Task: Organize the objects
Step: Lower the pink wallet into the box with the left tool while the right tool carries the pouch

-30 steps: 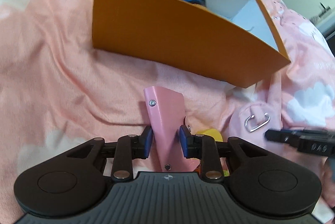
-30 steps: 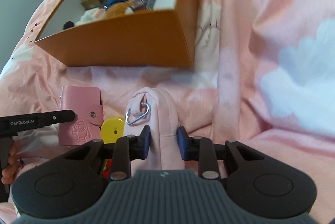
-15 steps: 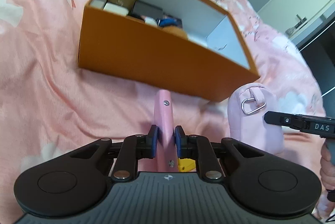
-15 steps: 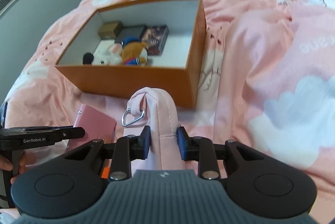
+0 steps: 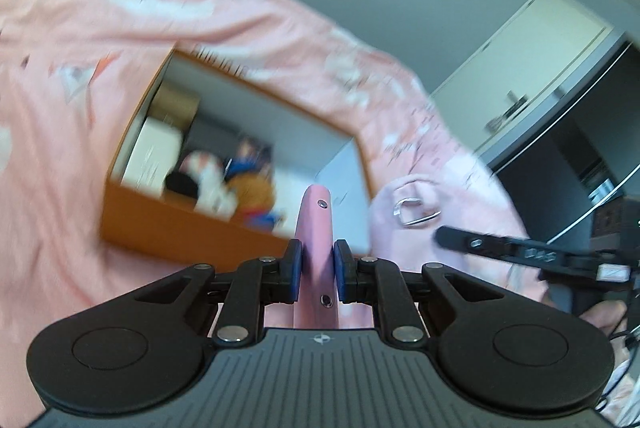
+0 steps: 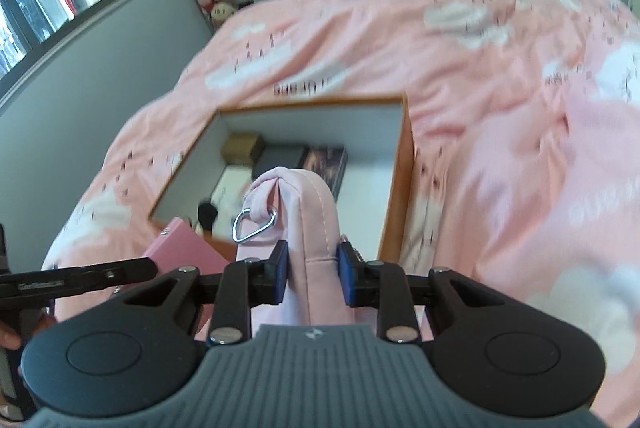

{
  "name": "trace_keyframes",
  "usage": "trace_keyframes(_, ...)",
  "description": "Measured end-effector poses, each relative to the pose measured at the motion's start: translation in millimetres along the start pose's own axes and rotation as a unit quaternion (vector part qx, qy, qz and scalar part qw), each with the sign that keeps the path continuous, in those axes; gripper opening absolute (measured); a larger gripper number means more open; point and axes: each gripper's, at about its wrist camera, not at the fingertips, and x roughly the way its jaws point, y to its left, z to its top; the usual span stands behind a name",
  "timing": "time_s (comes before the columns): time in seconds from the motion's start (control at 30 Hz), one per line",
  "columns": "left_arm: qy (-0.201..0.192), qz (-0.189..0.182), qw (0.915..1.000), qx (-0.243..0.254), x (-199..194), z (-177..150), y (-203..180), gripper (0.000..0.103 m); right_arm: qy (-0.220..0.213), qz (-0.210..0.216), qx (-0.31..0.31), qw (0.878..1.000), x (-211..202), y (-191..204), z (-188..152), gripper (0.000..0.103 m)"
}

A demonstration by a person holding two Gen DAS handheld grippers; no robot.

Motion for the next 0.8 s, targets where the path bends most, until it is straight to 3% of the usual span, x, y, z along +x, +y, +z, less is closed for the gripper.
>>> trace_keyframes(0.17,-0.038,-0.011,0.9992,0.011,7.8,34.7,-11.2,0.018,-0.027,-0.015,-0.01,0.999,12.4,1.2,35.7,0.027)
trace_keyframes(0.3,-0.045,-0.004,0.999,0.001,33.1,57.2,-5.3,0.018,-0.016,-0.038,-0.017,0.999,43.9,0.0,59.3,0.027)
trace_keyframes(0.57,-0.016,0.012,0.9989,-0.042,103.5,82.5,19.9,0.018,-0.004,-0.081,-0.016,0.997,94.2,-12.6,81.2,0.027)
trace_keyframes(0.8,0.028,0.013,0.9973,-0.067,170.7,90.3,24.0,0.018,-0.06,-0.094,-0.001,0.994,68.4,-31.3,102.7,0.027)
